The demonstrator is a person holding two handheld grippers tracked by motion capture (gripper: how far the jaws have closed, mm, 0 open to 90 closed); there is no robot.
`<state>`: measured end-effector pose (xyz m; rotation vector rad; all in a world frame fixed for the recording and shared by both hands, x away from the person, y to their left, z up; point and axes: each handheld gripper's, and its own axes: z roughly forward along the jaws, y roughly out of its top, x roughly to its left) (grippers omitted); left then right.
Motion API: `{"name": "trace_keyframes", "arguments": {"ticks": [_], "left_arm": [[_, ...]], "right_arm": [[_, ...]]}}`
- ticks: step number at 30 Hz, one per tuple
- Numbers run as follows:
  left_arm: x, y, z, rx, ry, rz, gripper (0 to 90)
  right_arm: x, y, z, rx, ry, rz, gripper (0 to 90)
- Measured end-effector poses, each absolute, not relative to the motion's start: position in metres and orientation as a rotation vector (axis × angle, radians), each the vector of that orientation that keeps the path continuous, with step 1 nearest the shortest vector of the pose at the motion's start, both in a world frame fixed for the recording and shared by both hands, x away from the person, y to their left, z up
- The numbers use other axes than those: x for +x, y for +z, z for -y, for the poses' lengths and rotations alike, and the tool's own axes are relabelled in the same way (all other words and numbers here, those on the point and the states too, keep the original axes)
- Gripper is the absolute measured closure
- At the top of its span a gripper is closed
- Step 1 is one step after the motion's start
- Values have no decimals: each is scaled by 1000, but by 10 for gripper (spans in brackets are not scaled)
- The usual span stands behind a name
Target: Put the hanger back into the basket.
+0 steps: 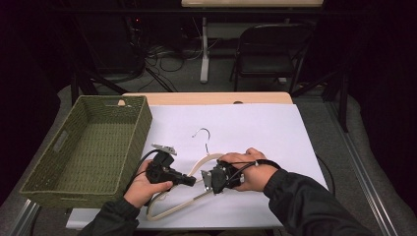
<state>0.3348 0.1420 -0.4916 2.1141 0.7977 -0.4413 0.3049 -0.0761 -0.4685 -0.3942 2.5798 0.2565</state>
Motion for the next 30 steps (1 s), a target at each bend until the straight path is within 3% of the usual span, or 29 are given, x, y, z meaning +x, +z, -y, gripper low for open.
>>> {"name": "trace_keyframes", "arguments": {"ticks": [18, 30], "left_arm": [[332, -484, -155, 2071, -323, -851, 871], [327, -475, -165, 2035, -234, -905, 870]], "right_arm": [[313, -460, 89, -225, 323, -2627, 470], [320, -458, 107, -71, 326, -2694, 435]]}}
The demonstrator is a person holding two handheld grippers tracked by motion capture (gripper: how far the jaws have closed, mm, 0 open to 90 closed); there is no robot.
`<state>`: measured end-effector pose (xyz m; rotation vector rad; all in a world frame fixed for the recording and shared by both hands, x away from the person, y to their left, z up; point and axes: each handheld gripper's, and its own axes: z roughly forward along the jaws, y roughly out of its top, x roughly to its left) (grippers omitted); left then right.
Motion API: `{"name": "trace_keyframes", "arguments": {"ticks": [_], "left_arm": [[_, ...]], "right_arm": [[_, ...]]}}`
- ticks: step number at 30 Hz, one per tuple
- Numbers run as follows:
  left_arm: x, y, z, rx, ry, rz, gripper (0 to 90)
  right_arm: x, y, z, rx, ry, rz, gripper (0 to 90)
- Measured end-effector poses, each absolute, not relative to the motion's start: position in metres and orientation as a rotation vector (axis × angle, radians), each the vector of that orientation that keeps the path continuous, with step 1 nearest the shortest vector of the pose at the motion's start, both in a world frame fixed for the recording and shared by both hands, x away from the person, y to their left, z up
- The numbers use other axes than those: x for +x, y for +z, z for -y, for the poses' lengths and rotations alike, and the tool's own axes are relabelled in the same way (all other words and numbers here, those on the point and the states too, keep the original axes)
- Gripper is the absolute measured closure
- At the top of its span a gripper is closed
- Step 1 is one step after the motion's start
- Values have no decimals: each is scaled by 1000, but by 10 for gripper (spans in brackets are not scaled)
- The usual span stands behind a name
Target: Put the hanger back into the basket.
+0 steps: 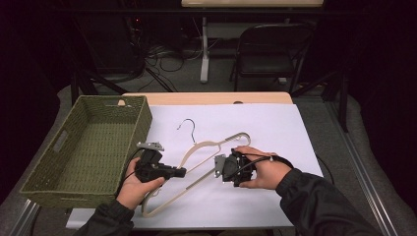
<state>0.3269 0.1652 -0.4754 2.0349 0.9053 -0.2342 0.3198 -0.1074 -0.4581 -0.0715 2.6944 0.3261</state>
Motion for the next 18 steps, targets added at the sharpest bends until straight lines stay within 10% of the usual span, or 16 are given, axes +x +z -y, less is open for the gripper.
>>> {"name": "trace_keyframes", "arguments": {"ticks": [18], "left_arm": [[314, -450, -178, 2025, -119, -969, 870]], "right_arm": [[324, -460, 115, 16, 328, -2711, 421]]}}
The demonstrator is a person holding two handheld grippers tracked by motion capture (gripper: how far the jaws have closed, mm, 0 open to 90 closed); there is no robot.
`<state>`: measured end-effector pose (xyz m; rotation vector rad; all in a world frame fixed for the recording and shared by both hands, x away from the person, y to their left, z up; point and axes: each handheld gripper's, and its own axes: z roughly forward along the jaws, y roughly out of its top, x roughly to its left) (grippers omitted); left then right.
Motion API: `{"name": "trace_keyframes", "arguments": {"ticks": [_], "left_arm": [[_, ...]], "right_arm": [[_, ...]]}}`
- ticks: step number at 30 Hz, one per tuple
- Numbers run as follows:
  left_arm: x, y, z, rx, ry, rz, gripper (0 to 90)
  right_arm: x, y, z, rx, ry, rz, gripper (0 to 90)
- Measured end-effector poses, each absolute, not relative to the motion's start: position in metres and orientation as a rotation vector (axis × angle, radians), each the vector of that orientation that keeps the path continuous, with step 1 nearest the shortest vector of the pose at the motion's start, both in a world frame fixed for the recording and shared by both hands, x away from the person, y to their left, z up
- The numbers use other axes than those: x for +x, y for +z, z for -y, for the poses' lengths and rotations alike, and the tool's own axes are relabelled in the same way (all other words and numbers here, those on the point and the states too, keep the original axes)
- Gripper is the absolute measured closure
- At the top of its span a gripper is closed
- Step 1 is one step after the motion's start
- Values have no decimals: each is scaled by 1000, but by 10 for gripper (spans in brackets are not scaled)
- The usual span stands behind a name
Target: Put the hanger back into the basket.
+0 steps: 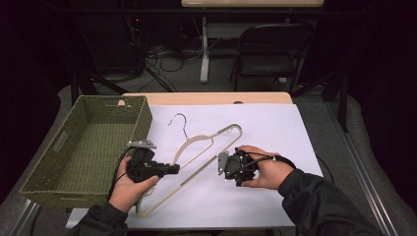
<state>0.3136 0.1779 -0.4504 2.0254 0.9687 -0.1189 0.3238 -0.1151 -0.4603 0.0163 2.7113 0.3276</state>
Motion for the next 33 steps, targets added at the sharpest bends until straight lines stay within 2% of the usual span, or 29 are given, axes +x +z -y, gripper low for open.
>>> {"name": "trace_keyframes", "arguments": {"ticks": [10, 20, 26, 33], "left_arm": [[309, -446, -183, 2032, 16, -1041, 870], [305, -432, -193, 2020, 52, -1055, 870], [299, -412, -215, 1998, 101, -1069, 870], [296, -390, -249, 1966, 146, -1105, 870]], "right_arm": [[326, -463, 121, 59, 330, -2700, 423], [333, -468, 131, 174, 364, -2729, 413], [335, -464, 140, 315, 385, -2771, 366], [337, -466, 148, 363, 386, -2792, 359]]}}
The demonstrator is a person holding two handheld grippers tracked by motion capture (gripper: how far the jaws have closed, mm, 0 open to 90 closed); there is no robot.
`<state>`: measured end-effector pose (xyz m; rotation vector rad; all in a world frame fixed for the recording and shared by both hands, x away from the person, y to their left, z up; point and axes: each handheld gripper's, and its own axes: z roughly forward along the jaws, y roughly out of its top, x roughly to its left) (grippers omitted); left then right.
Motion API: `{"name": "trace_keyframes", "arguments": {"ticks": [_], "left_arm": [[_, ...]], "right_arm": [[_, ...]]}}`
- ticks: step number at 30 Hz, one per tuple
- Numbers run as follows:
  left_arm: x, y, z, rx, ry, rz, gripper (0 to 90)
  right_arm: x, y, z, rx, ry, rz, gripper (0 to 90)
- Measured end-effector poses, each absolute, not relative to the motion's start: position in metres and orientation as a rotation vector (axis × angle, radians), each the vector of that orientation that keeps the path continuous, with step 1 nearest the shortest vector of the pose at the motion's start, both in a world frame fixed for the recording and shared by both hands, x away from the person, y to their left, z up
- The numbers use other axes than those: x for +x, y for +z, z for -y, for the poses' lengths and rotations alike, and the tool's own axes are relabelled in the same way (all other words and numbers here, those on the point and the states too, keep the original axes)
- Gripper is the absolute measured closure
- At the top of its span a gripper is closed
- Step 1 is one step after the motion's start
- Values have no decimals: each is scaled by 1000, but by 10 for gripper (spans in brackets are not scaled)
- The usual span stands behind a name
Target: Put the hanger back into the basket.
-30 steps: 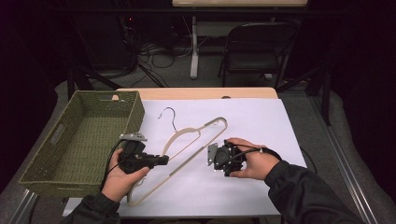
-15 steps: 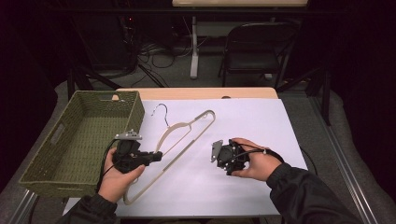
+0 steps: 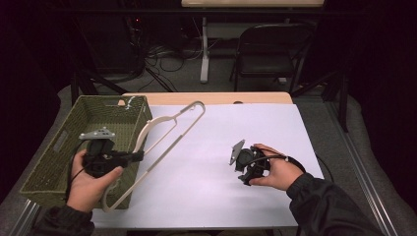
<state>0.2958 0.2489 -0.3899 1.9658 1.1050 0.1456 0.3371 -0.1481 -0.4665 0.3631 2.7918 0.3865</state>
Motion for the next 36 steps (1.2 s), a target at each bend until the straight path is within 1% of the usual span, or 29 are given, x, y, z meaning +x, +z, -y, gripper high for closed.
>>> {"name": "trace_keyframes", "arguments": {"ticks": [3, 11, 12, 13, 17, 22, 26, 32, 36], "left_arm": [[296, -381, -264, 1947, 174, -1128, 870], [298, -363, -304, 1892, 195, -1172, 870], [298, -360, -315, 1878, 207, -1190, 870], [298, -360, -315, 1878, 207, -1190, 870], [300, -357, -338, 1862, 245, -1212, 870], [307, -361, -362, 1852, 272, -1246, 870], [314, -366, -378, 1848, 253, -1256, 870], [328, -376, -395, 1905, 239, -1230, 870], [336, -383, -407, 1902, 223, -1227, 870]], "right_arm": [[337, -467, 149, 371, 389, -2790, 359], [338, -468, 151, 377, 382, -2794, 356], [338, -469, 152, 378, 393, -2795, 356], [338, -469, 152, 381, 387, -2792, 356], [339, -469, 153, 383, 382, -2791, 356], [340, -470, 154, 378, 377, -2792, 356], [340, -471, 152, 396, 364, -2790, 357], [342, -473, 151, 392, 364, -2791, 357], [342, -474, 150, 391, 352, -2792, 357]]}}
